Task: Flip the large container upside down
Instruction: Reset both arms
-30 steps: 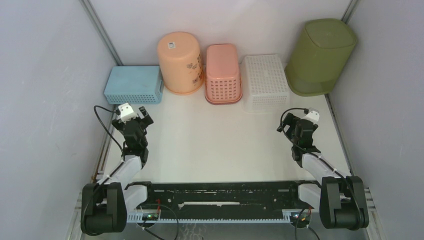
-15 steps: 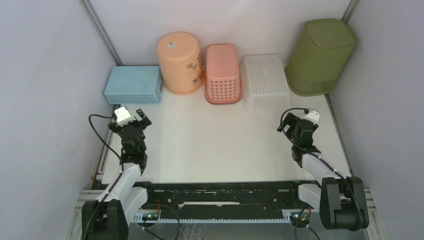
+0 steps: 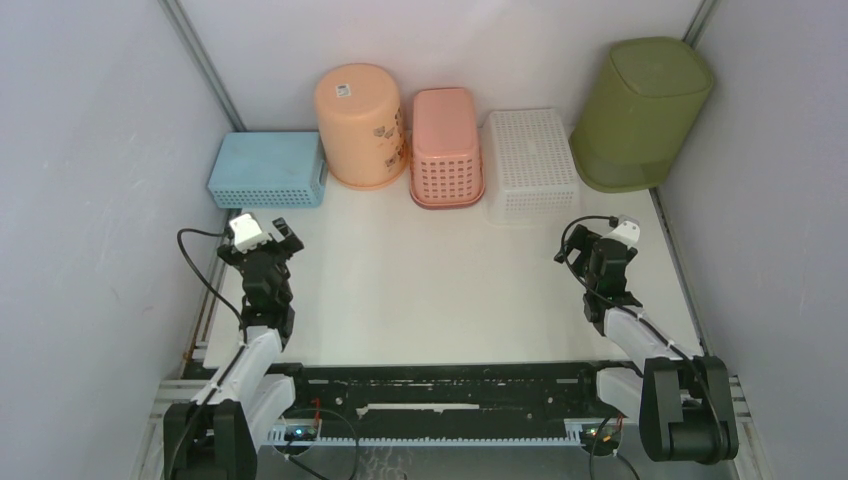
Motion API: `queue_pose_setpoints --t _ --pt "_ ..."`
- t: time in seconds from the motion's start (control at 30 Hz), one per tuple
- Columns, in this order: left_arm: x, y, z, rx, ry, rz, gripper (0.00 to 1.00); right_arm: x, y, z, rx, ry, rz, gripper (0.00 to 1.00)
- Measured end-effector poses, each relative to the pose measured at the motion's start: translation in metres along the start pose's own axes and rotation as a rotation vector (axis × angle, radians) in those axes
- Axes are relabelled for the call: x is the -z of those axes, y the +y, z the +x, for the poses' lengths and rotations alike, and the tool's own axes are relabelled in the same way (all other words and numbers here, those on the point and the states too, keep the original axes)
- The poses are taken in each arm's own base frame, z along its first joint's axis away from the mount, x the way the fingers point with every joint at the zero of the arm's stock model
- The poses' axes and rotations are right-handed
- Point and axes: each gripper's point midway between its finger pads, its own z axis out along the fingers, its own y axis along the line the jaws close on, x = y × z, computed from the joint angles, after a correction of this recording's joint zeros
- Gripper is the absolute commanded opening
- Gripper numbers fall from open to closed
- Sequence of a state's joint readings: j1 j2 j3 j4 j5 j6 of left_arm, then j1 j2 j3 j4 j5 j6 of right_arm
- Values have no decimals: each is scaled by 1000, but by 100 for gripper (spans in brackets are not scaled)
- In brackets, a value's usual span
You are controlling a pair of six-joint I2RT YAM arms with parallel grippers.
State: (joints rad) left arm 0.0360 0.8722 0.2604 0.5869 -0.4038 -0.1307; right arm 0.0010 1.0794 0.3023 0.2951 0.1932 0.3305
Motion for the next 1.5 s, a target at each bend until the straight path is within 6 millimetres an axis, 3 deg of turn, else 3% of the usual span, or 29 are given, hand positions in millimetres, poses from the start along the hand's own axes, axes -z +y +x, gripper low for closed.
queue_pose_setpoints --t 1.5 --pt "1 -4 -1 2 -1 26 100 1 -1 -3 -2 -13 5 100"
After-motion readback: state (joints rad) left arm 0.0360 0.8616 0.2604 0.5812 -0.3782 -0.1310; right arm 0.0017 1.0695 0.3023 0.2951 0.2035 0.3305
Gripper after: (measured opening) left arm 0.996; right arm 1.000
